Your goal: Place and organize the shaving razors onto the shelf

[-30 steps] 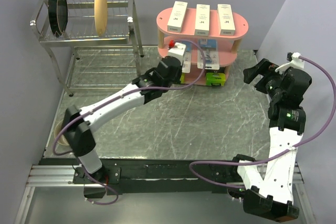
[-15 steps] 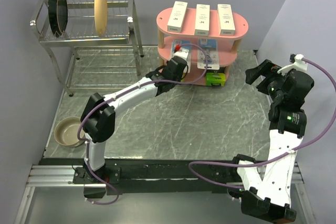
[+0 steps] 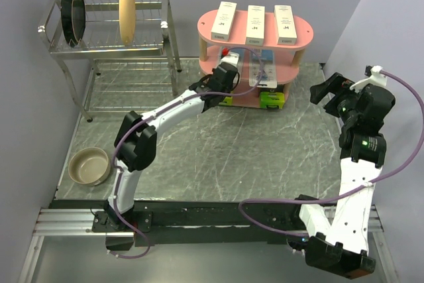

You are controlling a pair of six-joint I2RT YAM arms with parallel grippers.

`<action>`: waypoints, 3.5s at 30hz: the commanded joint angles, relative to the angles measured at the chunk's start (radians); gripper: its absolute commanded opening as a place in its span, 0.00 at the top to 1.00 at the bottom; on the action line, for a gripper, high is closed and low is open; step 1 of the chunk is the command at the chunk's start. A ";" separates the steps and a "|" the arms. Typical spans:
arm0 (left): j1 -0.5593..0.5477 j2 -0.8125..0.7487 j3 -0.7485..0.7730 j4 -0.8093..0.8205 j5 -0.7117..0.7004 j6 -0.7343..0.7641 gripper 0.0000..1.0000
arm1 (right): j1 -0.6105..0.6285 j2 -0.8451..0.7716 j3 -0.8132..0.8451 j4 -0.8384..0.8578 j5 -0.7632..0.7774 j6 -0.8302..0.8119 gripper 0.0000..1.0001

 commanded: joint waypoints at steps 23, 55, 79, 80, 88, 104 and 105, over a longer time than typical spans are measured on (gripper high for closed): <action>0.006 -0.535 -0.624 0.115 0.247 0.002 0.99 | 0.145 0.068 -0.271 0.188 -0.121 -0.271 0.51; 0.048 -0.671 -0.684 0.185 0.213 0.019 0.99 | 0.443 0.620 -0.024 0.481 0.092 -0.141 1.00; 0.048 -0.668 -0.706 0.172 0.258 0.080 0.87 | 0.442 0.322 -0.245 0.343 0.019 -0.105 0.78; 0.049 -0.668 -0.706 0.170 0.259 0.098 0.78 | 0.442 0.264 -0.274 0.315 0.006 -0.125 0.71; 0.049 -0.653 -0.719 0.153 0.362 0.126 0.01 | 0.442 0.044 -0.255 -0.071 -0.084 -0.481 0.32; 0.066 -0.592 -0.621 0.100 0.331 0.293 0.01 | 0.442 -0.122 0.011 -0.343 0.184 -0.256 0.00; 0.066 -0.592 -0.598 0.092 0.333 0.299 0.01 | 0.443 -0.127 0.014 -0.335 0.174 -0.257 0.00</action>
